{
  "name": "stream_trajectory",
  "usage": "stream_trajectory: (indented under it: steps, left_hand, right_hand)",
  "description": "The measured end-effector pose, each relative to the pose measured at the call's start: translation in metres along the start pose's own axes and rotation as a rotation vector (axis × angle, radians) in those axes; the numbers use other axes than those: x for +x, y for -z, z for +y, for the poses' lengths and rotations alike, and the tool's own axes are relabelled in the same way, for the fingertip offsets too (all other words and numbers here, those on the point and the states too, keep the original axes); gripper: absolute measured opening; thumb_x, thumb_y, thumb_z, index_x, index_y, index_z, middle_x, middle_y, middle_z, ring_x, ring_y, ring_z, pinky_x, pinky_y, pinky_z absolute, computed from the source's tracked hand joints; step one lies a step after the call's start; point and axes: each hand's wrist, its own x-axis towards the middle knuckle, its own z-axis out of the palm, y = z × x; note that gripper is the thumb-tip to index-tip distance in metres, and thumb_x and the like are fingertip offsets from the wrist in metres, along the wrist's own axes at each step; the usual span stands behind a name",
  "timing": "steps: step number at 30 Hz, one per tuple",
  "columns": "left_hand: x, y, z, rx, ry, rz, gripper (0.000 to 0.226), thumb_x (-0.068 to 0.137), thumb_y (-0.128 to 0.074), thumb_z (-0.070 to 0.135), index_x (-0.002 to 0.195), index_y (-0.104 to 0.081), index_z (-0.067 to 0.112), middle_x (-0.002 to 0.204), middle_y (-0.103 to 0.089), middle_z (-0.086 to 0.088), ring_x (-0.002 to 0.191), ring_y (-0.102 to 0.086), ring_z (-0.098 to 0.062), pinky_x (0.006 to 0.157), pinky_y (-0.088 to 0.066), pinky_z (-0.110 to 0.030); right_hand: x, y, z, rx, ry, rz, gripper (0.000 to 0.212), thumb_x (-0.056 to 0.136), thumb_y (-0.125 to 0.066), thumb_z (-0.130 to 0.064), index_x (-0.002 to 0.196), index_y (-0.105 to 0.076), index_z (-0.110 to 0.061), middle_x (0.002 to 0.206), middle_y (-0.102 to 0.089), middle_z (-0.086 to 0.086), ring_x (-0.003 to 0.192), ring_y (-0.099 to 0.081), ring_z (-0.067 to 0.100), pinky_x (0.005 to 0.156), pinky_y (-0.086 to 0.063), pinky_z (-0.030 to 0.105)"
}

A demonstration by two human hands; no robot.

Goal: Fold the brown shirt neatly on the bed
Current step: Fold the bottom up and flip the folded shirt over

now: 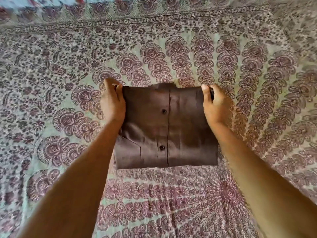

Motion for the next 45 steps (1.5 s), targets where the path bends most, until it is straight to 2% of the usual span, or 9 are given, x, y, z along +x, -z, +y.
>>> stream_trajectory:
  steps: [6, 10, 13, 17, 21, 29, 35, 41, 45]
  left_hand:
    - [0.027, -0.045, -0.023, 0.122, 0.078, -0.045, 0.042, 0.098, -0.038, 0.03, 0.134, -0.037, 0.007, 0.1, -0.064, -0.015, 0.081, -0.061, -0.03, 0.066, -0.046, -0.037]
    - [0.027, -0.056, -0.032, 0.222, 0.076, -0.083, 0.03, 0.098, -0.041, 0.031, 0.119, -0.045, 0.011, 0.094, -0.063, -0.009, 0.076, -0.057, -0.026, 0.06, -0.037, -0.031]
    - [0.024, -0.055, -0.029, 0.328, 0.098, -0.07, 0.029, 0.095, -0.044, 0.034, 0.115, -0.049, 0.013, 0.111, -0.06, -0.01, 0.093, -0.057, -0.03, 0.063, -0.035, -0.034]
    - [0.005, -0.049, -0.004, 0.289, -0.004, 0.039, 0.029, 0.091, -0.043, 0.029, 0.112, -0.056, 0.013, 0.119, -0.053, -0.012, 0.109, -0.05, -0.028, 0.094, -0.036, -0.044]
    - [-0.045, -0.066, 0.019, 0.256, -0.26, -0.326, 0.048, 0.094, -0.027, 0.04, 0.135, -0.045, 0.024, 0.147, -0.04, -0.002, 0.138, -0.031, -0.021, 0.112, -0.015, -0.044]
    - [-0.041, -0.072, -0.017, 0.486, -0.34, -0.503, 0.054, 0.093, -0.021, 0.053, 0.145, -0.02, 0.041, 0.158, -0.012, 0.005, 0.146, -0.007, -0.019, 0.115, 0.004, -0.047]
    - [-0.039, -0.051, -0.023, 0.467, 0.113, -0.367, 0.054, 0.098, -0.02, 0.048, 0.149, -0.011, 0.034, 0.159, -0.001, 0.003, 0.146, 0.001, -0.019, 0.116, 0.005, -0.052]
    - [-0.132, -0.039, 0.004, 0.436, -0.244, -0.445, 0.055, 0.093, -0.024, 0.048, 0.147, -0.02, 0.034, 0.156, -0.018, 0.0, 0.144, -0.016, -0.02, 0.115, -0.006, -0.048]
    - [-0.138, -0.024, -0.035, 0.494, -0.197, -0.485, 0.056, 0.092, -0.023, 0.055, 0.145, -0.022, 0.038, 0.156, -0.019, 0.002, 0.144, -0.017, -0.021, 0.116, -0.007, -0.048]
  right_hand:
    - [0.025, -0.047, 0.036, -0.217, 0.022, -0.124, 0.036, 0.093, -0.049, -0.041, 0.097, -0.067, -0.01, 0.074, -0.066, 0.02, 0.067, -0.06, 0.037, 0.055, -0.025, 0.027]
    - [0.022, -0.058, 0.044, -0.369, 0.031, -0.209, 0.04, 0.095, -0.042, -0.044, 0.099, -0.062, -0.009, 0.077, -0.066, 0.02, 0.07, -0.061, 0.038, 0.055, -0.026, 0.03]
    - [0.021, -0.061, 0.042, -0.428, 0.003, -0.213, 0.042, 0.095, -0.04, -0.045, 0.106, -0.057, -0.008, 0.091, -0.065, 0.018, 0.08, -0.061, 0.037, 0.056, -0.035, 0.034]
    - [0.003, -0.05, 0.023, -0.386, 0.106, -0.164, 0.047, 0.095, -0.036, -0.034, 0.129, -0.048, -0.005, 0.129, -0.052, 0.019, 0.117, -0.05, 0.034, 0.093, -0.042, 0.044]
    - [-0.05, -0.042, 0.003, -0.281, 0.21, -0.41, 0.054, 0.096, -0.028, -0.036, 0.142, -0.035, -0.007, 0.149, -0.032, 0.012, 0.139, -0.027, 0.026, 0.112, -0.019, 0.04]
    - [-0.054, -0.052, 0.026, -0.511, 0.235, -0.657, 0.066, 0.094, -0.017, -0.046, 0.147, -0.018, -0.008, 0.155, -0.016, 0.009, 0.143, -0.014, 0.021, 0.115, -0.004, 0.035]
    - [-0.05, -0.034, 0.012, -0.48, 0.183, -0.71, 0.063, 0.096, -0.017, -0.046, 0.148, -0.01, -0.011, 0.157, -0.004, 0.008, 0.145, -0.002, 0.022, 0.116, 0.002, 0.037]
    - [-0.106, -0.005, 0.006, -0.473, 0.227, -0.626, 0.057, 0.095, -0.025, -0.047, 0.146, -0.027, -0.022, 0.154, -0.022, 0.01, 0.141, -0.021, 0.03, 0.114, -0.014, 0.048]
    - [-0.11, 0.004, 0.031, -0.515, 0.223, -0.671, 0.06, 0.092, -0.025, -0.054, 0.146, -0.027, -0.026, 0.154, -0.021, 0.01, 0.142, -0.019, 0.027, 0.114, -0.011, 0.046]
